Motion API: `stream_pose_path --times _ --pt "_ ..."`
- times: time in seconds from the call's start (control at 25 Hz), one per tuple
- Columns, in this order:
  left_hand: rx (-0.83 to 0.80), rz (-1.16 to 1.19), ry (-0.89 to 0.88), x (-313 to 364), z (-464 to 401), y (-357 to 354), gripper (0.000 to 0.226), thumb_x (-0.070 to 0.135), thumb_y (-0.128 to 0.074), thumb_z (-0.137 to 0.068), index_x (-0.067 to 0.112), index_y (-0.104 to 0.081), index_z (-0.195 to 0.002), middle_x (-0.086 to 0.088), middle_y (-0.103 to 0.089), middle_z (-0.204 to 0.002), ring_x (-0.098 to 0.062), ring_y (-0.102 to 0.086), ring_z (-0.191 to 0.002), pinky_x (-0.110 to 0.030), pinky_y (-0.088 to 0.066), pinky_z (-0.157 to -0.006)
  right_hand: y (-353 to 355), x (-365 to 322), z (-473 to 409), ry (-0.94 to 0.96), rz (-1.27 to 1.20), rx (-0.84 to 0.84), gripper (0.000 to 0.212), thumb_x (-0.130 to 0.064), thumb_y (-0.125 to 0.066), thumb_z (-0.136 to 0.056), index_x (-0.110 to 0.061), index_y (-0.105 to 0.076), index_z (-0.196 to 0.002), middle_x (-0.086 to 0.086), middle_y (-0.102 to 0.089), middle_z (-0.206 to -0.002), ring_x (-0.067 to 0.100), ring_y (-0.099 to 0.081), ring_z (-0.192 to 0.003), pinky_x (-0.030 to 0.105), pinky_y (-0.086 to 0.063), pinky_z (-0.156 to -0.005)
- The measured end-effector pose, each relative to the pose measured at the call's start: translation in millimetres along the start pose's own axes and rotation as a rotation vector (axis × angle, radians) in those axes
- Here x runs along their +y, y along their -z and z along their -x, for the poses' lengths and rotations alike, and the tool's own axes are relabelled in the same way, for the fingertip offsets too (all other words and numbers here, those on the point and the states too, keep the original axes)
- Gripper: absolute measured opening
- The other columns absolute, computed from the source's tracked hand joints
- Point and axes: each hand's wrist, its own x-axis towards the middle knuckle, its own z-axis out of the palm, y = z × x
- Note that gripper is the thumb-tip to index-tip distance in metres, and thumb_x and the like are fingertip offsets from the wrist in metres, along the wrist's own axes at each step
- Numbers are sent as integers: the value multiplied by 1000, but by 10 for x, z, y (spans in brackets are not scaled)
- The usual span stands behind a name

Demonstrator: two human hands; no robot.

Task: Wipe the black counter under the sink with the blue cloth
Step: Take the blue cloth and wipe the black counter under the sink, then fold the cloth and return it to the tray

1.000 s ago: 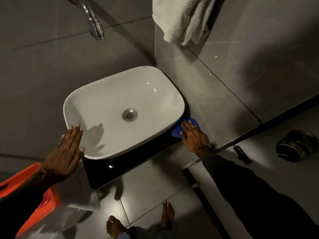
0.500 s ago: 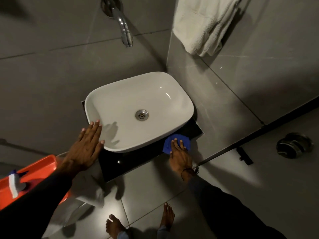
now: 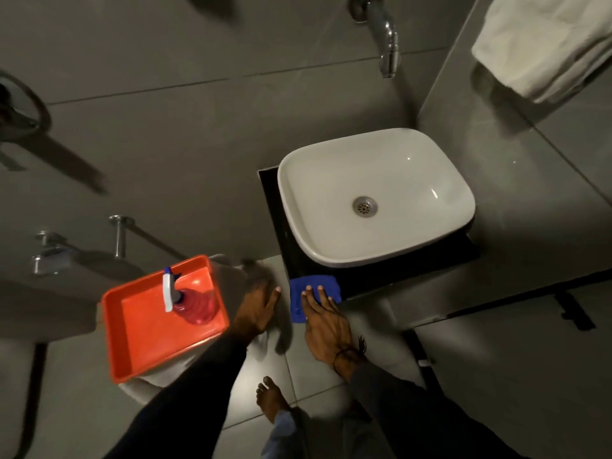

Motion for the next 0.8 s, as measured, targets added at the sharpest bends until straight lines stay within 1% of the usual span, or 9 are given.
stream_pose_path --times 0.08,0.16,0.24,0.32,0.4,0.44,0.56,0.68,0.8 --pt "-42 368 171 25 74 -144 37 34 -49 -103 6 -67 -120 -21 -72 -120 -39 -66 -118 -38 -51 -98 -54 -100 -12 60 16 -12 72 -15 -52 -97 -16 -21 -162 1 -17 -171 26 -9 -160 43 -19 -130" --pt "-72 650 256 89 108 -259 33 30 -54 -101 2 -70 -108 -24 -73 -104 -40 -70 -102 -48 -57 -93 30 -83 -35 -3 -115 46 58 -21 -49 -102 -17 -35 -158 2 -34 -166 22 -25 -157 34 -25 -127" --pt "-61 756 311 121 103 -323 32 28 -56 -101 -1 -69 -106 -21 -73 -101 -31 -69 -93 -45 -60 -84 177 4 -61 -231 -307 251 47 -25 -56 -101 -15 -55 -147 6 -58 -148 24 -50 -139 32 -44 -111" --pt "-69 808 350 134 100 -336 32 28 -55 -101 -1 -66 -112 -18 -72 -108 -26 -70 -93 -36 -60 -81 288 100 -140 -466 -429 360 42 -26 -66 -95 -10 -65 -134 10 -65 -132 27 -60 -124 33 -53 -94" --pt "-77 836 368 137 89 -335 29 27 -57 -100 3 -66 -113 -13 -73 -106 -22 -73 -91 -30 -61 -74 323 154 -268 -588 -508 246 32 -26 -71 -93 -5 -71 -116 15 -69 -118 31 -68 -111 28 -53 -79" --pt "-77 832 370 114 92 -335 26 24 -58 -99 5 -66 -114 -12 -73 -107 -22 -74 -91 -29 -62 -72 293 146 -307 -612 -559 184 28 -26 -72 -93 -4 -72 -110 16 -71 -112 31 -70 -105 29 -54 -76" --pt "-8 848 402 180 194 -345 17 16 -57 -99 7 -65 -112 -14 -72 -111 -27 -73 -99 -34 -62 -79 276 130 -332 -667 -699 102 29 -25 -73 -92 -4 -69 -110 15 -71 -110 24 -67 -91 31 -55 -74" --pt "53 838 460 183 338 -321 10 9 -55 -100 8 -65 -100 -15 -70 -106 -27 -70 -92 -37 -60 -79 205 65 -295 -759 -877 33 34 -24 -76 -90 -2 -69 -115 15 -73 -112 28 -71 -96 37 -61 -83" --pt "112 867 480 98 600 -161 15 2 -51 -100 -1 -64 -108 -17 -67 -99 -28 -66 -87 -38 -57 -76 171 -111 -290 -735 -1041 -80 30 -17 -80 -85 1 -73 -108 17 -78 -106 32 -77 -96 47 -63 -89"
